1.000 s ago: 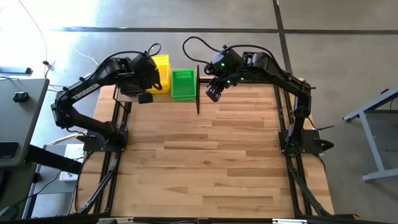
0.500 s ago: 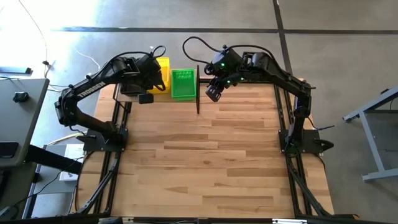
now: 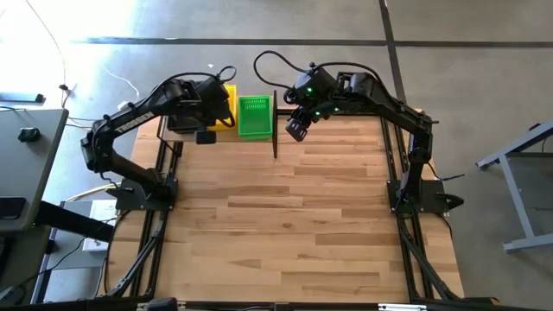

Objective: Stack baskets on shelf by color
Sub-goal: Stack the yellow basket on top of the yellow baskets on the shelf

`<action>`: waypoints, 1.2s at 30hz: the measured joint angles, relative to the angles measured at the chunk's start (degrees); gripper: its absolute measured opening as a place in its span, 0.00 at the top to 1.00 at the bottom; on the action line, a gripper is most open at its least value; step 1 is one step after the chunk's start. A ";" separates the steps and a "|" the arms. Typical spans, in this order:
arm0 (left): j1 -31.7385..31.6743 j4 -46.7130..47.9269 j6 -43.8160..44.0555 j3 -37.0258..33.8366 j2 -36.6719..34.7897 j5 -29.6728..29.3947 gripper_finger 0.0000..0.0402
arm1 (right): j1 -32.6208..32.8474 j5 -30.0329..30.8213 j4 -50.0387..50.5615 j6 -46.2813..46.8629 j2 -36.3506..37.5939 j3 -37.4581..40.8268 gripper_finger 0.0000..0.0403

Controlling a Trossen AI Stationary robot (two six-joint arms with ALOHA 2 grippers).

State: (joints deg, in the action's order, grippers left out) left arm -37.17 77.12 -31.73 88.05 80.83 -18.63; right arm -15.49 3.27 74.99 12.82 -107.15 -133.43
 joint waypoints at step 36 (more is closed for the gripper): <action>-6.31 -4.94 2.76 2.67 -0.06 14.18 0.72 | -0.79 2.25 -27.78 -5.38 -0.12 16.17 0.74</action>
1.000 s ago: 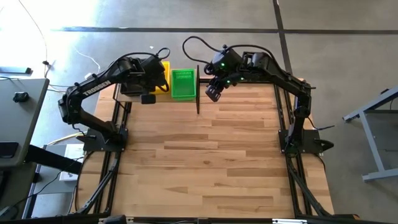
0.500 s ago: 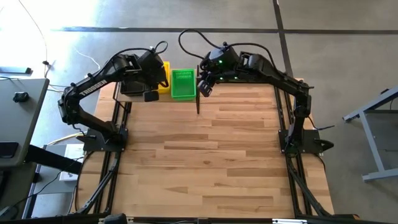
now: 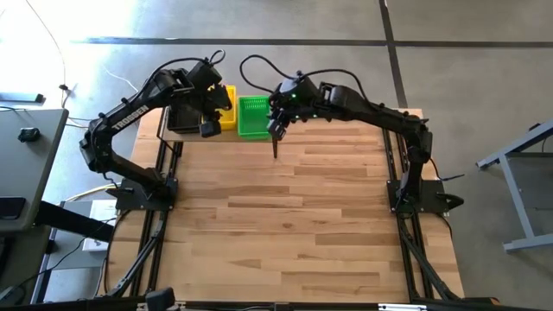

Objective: Stack baskets on shelf by color
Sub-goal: Stack the yellow basket on top of the yellow baskets on the shelf

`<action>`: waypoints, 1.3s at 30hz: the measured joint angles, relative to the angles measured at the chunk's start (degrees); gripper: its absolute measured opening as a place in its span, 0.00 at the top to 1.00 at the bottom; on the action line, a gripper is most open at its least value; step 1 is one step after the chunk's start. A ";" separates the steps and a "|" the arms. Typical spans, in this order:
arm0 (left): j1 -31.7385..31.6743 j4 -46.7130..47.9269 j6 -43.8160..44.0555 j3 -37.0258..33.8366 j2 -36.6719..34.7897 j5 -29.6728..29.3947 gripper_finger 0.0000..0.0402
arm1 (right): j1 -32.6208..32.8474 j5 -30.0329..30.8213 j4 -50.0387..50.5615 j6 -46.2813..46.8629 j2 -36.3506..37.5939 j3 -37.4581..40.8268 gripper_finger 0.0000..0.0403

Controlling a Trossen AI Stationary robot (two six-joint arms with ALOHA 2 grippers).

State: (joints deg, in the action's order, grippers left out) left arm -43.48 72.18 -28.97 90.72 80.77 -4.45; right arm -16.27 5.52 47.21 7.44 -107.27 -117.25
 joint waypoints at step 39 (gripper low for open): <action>3.62 8.15 6.25 -0.11 6.54 -0.51 0.72 | -0.61 -0.11 -1.19 -0.44 0.05 -0.41 0.74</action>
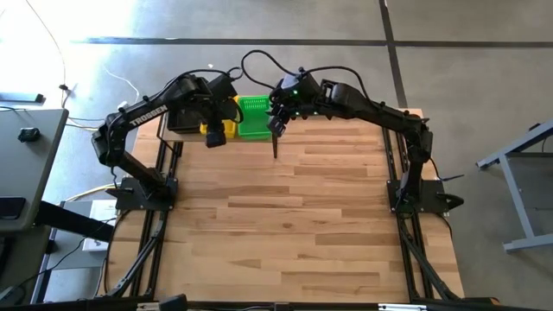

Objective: Stack baskets on shelf by color
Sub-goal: Stack the yellow basket on top of the yellow baskets on the shelf, then return to Home Position

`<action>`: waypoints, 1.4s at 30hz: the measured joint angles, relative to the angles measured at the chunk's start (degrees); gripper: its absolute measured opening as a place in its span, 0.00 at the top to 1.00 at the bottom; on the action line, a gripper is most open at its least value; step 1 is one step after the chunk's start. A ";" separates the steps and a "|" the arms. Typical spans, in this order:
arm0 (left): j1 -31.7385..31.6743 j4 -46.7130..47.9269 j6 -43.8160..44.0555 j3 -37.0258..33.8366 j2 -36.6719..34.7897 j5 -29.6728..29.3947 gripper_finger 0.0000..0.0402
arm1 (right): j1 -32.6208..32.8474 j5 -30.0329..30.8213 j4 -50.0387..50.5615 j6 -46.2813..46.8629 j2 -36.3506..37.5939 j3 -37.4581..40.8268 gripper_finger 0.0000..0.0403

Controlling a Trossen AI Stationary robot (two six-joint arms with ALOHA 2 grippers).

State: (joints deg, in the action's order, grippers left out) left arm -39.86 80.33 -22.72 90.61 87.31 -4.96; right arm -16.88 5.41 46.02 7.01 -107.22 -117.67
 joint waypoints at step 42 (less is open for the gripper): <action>13.05 -20.72 15.68 -15.92 -32.51 9.13 0.72 | 0.00 0.61 11.93 -3.52 6.10 -0.02 0.74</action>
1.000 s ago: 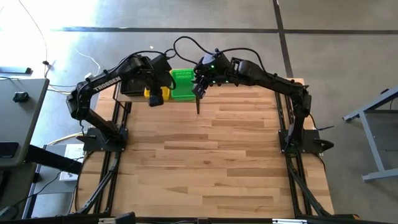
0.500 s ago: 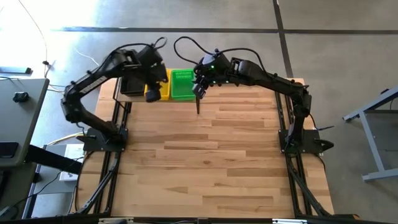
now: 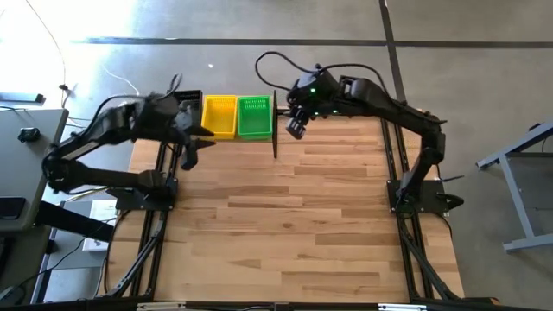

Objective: Stack baskets on shelf by color
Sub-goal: Return to Home Position

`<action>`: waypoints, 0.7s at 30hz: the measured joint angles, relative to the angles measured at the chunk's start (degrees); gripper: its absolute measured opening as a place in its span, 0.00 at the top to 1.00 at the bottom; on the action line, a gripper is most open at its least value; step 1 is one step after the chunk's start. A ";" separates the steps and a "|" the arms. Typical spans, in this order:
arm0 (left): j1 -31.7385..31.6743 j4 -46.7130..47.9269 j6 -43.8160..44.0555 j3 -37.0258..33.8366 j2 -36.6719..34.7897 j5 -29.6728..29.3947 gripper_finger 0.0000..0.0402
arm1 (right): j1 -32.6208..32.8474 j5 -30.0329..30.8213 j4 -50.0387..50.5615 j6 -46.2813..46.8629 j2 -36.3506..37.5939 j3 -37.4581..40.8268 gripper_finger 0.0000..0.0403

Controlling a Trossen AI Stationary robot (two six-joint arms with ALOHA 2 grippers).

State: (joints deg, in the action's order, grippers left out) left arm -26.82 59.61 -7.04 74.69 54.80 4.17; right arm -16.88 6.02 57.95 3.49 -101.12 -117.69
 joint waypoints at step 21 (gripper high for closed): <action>9.20 -29.86 15.06 -43.65 -37.14 -6.41 0.72 | -0.37 2.01 -23.83 5.61 20.25 33.82 0.74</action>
State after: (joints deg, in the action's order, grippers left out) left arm -17.61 29.75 8.02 31.04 17.66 -2.24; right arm -17.26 8.03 34.12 9.10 -80.87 -83.87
